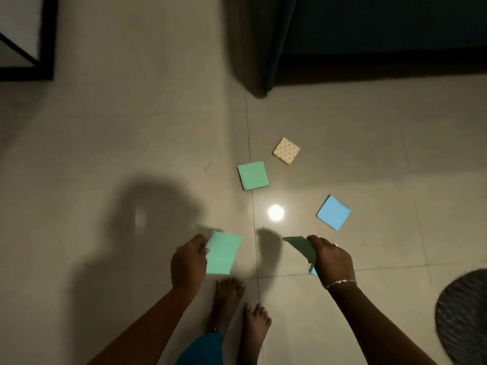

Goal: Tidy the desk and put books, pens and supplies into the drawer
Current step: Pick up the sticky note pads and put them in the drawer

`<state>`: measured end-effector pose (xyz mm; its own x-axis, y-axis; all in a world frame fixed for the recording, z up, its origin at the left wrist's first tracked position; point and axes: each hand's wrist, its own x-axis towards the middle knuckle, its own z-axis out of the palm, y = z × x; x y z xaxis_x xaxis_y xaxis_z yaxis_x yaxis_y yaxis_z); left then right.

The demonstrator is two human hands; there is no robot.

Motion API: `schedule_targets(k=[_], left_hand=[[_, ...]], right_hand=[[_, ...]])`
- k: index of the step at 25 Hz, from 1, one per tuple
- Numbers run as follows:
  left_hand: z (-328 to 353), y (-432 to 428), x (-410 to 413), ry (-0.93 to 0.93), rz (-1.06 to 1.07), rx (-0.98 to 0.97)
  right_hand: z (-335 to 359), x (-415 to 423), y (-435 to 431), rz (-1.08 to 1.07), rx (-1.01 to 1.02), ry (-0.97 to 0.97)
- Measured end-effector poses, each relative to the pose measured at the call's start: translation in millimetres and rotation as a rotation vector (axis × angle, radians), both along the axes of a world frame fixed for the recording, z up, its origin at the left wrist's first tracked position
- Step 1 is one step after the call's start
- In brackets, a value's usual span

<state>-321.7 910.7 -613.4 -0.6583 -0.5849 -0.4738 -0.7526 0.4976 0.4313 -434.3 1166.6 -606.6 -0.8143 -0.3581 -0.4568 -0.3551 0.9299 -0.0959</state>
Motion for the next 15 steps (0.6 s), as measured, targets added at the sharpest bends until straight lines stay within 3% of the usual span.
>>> schedule_targets(k=[8, 15], left_hand=[[287, -42, 88, 0.22, 0.353, 0.018], [430, -129, 204, 0.425, 0.651, -0.076]], right_hand=[[250, 48, -78, 0.148, -0.214, 0.121], [404, 117, -220, 0.313, -0.512, 0.297]])
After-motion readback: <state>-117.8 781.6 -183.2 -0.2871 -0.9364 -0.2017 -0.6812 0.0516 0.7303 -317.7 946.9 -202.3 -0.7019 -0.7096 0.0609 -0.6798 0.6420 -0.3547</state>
